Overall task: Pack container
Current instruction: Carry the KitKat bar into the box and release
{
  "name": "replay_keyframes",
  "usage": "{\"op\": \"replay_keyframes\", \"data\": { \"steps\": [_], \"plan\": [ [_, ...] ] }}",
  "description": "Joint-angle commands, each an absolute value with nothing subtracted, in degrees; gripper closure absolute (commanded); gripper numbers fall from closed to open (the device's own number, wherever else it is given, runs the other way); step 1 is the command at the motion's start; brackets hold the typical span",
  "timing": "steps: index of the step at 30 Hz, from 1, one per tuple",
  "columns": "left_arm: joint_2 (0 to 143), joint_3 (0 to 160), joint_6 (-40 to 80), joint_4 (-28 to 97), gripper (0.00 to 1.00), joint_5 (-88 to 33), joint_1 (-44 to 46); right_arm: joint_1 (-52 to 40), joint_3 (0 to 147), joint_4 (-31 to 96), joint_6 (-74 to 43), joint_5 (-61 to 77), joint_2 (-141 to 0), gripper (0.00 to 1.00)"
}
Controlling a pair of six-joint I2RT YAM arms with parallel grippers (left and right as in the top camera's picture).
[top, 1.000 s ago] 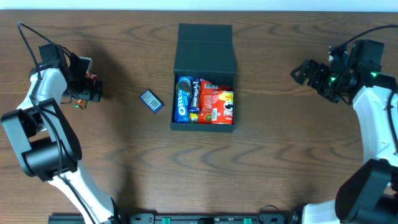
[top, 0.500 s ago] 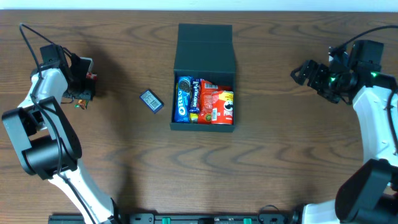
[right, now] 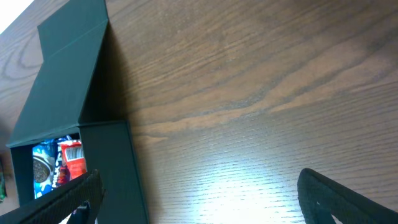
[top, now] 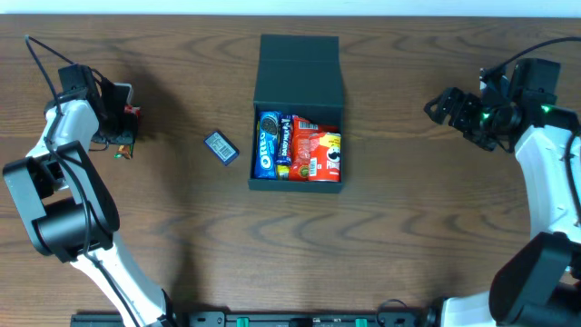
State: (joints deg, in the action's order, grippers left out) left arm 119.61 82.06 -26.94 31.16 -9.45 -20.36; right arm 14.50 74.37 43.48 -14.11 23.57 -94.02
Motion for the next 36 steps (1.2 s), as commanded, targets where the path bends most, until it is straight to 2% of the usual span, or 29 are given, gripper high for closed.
{"op": "replay_keyframes", "data": {
  "steps": [1, 9, 18, 25, 31, 36],
  "plan": [
    [120.6, 81.5, -24.5, 31.2, 0.78, -8.5, -20.6, 14.9, 75.3, 43.5, -14.8, 24.0, -93.3, 0.01],
    [119.5, 83.5, -18.3, 32.3, 0.82, -8.5, -20.5, 14.9, 75.3, 43.5, -14.8, 24.0, -93.3, 0.01],
    [116.6, 95.3, -8.7, 43.0, 0.91, -9.3, -16.5, 15.0, 75.3, 42.7, -14.8, 24.0, -93.3, 0.01],
    [115.3, 100.9, -1.5, 46.5, 0.94, -15.7, -6.2, 16.4, 75.3, 40.9, -15.8, 24.0, -93.3, 0.01],
    [114.6, 101.2, 5.3, 47.2, 0.94, -16.2, 6.0, 18.3, 75.3, 40.7, -15.8, 24.0, -93.3, 0.01],
    [114.6, 101.2, 6.1, 48.9, 0.93, -16.4, 16.4, 18.9, 75.3, 39.8, -15.5, 24.0, -93.3, 0.01]
  ]
}}
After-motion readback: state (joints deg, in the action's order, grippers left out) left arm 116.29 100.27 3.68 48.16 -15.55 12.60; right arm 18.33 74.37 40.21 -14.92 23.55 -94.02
